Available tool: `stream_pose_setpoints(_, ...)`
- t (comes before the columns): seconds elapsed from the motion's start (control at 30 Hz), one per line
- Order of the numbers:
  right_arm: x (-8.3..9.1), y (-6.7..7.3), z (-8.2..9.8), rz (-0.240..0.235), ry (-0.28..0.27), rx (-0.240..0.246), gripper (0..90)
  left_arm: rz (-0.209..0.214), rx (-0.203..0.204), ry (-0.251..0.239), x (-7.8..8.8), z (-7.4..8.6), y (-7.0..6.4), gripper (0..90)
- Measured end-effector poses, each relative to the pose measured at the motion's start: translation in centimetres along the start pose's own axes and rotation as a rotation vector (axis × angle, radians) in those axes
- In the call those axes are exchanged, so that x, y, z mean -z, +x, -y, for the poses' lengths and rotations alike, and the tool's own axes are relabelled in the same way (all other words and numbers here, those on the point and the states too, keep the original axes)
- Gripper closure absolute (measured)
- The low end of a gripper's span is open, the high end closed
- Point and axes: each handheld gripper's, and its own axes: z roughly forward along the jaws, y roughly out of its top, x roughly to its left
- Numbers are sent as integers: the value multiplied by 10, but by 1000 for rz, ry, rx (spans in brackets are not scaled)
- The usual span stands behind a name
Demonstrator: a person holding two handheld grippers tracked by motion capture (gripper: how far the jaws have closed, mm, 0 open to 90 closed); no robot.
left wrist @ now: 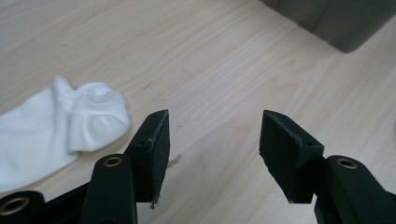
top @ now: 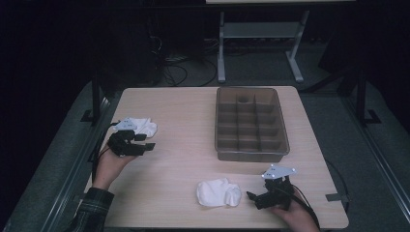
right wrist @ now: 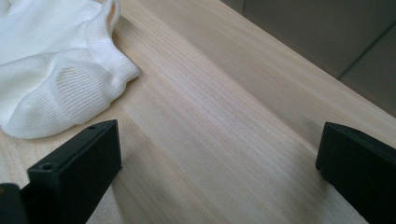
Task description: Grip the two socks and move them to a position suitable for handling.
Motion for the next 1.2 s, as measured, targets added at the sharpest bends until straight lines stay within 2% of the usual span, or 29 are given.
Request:
stream_pose_setpoints(0.43, 0, 0, 0, 0, 0, 0, 0, -45, 5, 5, -1, -15, 26, 517)
stream_pose_setpoints(0.53, 0, 0, 0, 0, 0, 0, 0, -61, 16, -12, -1, -18, 32, 553)
stream_pose_setpoints(0.7, 0, 0, 0, 0, 0, 0, 0, -83, 25, 3, -6, -23, 45, 596)
stream_pose_setpoints(0.87, 0, 0, 0, 0, 0, 0, 0, -111, 53, -2, -16, -18, 57, 613)
stream_pose_setpoints(1.0, 0, 0, 0, 0, 0, 0, 0, -115, 89, -3, -24, -12, 67, 615)
stream_pose_setpoints(1.2, 0, 0, 0, 1, 0, -1, 0, -143, 114, 19, -38, -5, 79, 617)
